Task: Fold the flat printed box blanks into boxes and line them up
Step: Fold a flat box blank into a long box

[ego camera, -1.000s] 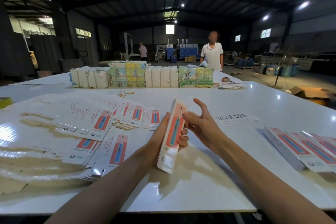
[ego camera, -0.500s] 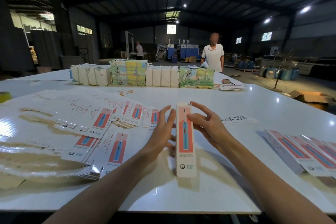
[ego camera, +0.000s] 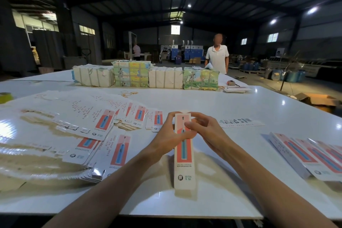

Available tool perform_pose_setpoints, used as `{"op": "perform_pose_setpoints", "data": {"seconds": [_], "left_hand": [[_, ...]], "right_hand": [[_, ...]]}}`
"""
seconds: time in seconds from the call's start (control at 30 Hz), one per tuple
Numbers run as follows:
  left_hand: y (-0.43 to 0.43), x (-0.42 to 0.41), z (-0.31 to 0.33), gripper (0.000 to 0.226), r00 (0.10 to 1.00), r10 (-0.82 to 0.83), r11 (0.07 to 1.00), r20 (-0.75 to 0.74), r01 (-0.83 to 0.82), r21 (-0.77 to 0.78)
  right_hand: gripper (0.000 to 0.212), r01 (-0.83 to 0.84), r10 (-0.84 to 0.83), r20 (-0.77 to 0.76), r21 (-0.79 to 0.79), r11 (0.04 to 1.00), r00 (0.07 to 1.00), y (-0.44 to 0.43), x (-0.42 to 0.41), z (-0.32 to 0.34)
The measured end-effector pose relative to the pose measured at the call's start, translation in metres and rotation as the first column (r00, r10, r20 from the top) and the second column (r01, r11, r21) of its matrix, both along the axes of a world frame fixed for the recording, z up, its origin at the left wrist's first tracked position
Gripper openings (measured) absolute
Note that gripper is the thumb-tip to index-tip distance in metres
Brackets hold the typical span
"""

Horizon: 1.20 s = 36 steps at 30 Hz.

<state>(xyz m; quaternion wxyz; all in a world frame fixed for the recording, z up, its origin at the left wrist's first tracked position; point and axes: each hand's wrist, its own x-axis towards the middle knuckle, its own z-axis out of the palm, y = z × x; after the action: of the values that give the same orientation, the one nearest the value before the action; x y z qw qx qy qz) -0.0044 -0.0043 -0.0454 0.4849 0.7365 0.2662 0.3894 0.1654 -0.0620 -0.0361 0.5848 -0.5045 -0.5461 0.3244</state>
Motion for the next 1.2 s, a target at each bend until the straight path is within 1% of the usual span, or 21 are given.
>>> {"op": "perform_pose_setpoints", "data": {"seconds": [0.13, 0.33, 0.47, 0.53, 0.6, 0.67, 0.73, 0.77, 0.87, 0.93, 1.0, 1.07, 1.13, 1.2], "left_hand": [[-0.002, 0.002, -0.002, 0.060, 1.000, 0.000, 1.000, -0.029, 0.001, 0.020], [-0.007, 0.007, -0.003, 0.077, 0.997, 0.016, 1.000, -0.075, -0.015, 0.016], [-0.004, 0.005, -0.005, 0.072, 0.993, 0.008, 1.000, -0.118, -0.007, 0.010], [-0.001, 0.005, -0.007, 0.070, 0.992, 0.002, 1.000, -0.122, -0.002, 0.004], [-0.001, 0.005, -0.008, 0.075, 0.993, -0.019, 1.000, -0.118, 0.017, -0.015], [-0.001, 0.003, -0.008, 0.083, 0.991, -0.025, 0.999, -0.133, 0.021, -0.031], [-0.001, 0.003, -0.009, 0.087, 0.986, -0.040, 0.999, -0.162, 0.034, -0.040], [-0.001, 0.004, -0.010, 0.087, 0.982, -0.049, 0.998, -0.183, 0.042, -0.041], [-0.001, 0.005, -0.012, 0.084, 0.973, -0.052, 0.998, -0.225, 0.042, -0.048], [-0.001, 0.006, -0.012, 0.084, 0.973, -0.049, 0.998, -0.224, 0.041, -0.042], [-0.002, 0.006, -0.011, 0.084, 0.971, -0.036, 0.999, -0.235, 0.031, -0.022], [-0.002, 0.005, -0.009, 0.082, 0.973, -0.026, 1.000, -0.228, 0.026, -0.005], [-0.001, 0.004, -0.008, 0.080, 0.976, -0.007, 1.000, -0.217, 0.009, 0.012], [0.000, 0.005, -0.007, 0.082, 0.979, -0.040, 0.999, -0.201, 0.035, -0.030]], "right_hand": [[0.018, 0.025, -0.024, 0.046, -0.026, 0.999, 0.999, -0.001, 0.002, 0.002], [0.020, -0.020, 0.020, 0.000, -0.075, 0.997, 1.000, -0.003, 0.004, 0.002], [0.021, -0.048, 0.050, 0.022, -0.106, 0.993, 0.998, -0.002, 0.003, -0.001], [0.026, -0.062, 0.064, 0.016, -0.103, 0.993, 0.998, -0.002, 0.004, 0.000], [0.035, -0.076, 0.074, -0.032, -0.080, 0.994, 0.997, -0.004, 0.005, 0.004], [0.042, -0.034, 0.024, -0.134, -0.072, 0.997, 0.991, -0.005, 0.007, 0.007], [0.035, 0.022, -0.041, -0.212, -0.091, 0.996, 0.976, -0.004, 0.011, 0.006], [0.028, 0.042, -0.062, -0.210, -0.101, 0.994, 0.976, -0.003, 0.013, 0.005], [0.020, 0.049, -0.058, -0.101, -0.087, 0.995, 0.993, -0.001, 0.017, 0.002], [0.017, 0.062, -0.062, -0.012, -0.025, 0.998, 0.998, -0.002, 0.017, 0.002], [0.014, 0.109, -0.112, 0.077, 0.044, 0.993, 0.991, -0.002, 0.015, 0.002], [0.014, 0.144, -0.156, 0.141, 0.093, 0.985, 0.978, -0.001, 0.014, 0.002], [0.017, 0.137, -0.153, 0.177, 0.101, 0.985, 0.972, -0.002, 0.013, 0.003], [0.018, 0.106, -0.113, 0.127, 0.058, 0.993, 0.985, -0.003, 0.012, 0.004]]}}
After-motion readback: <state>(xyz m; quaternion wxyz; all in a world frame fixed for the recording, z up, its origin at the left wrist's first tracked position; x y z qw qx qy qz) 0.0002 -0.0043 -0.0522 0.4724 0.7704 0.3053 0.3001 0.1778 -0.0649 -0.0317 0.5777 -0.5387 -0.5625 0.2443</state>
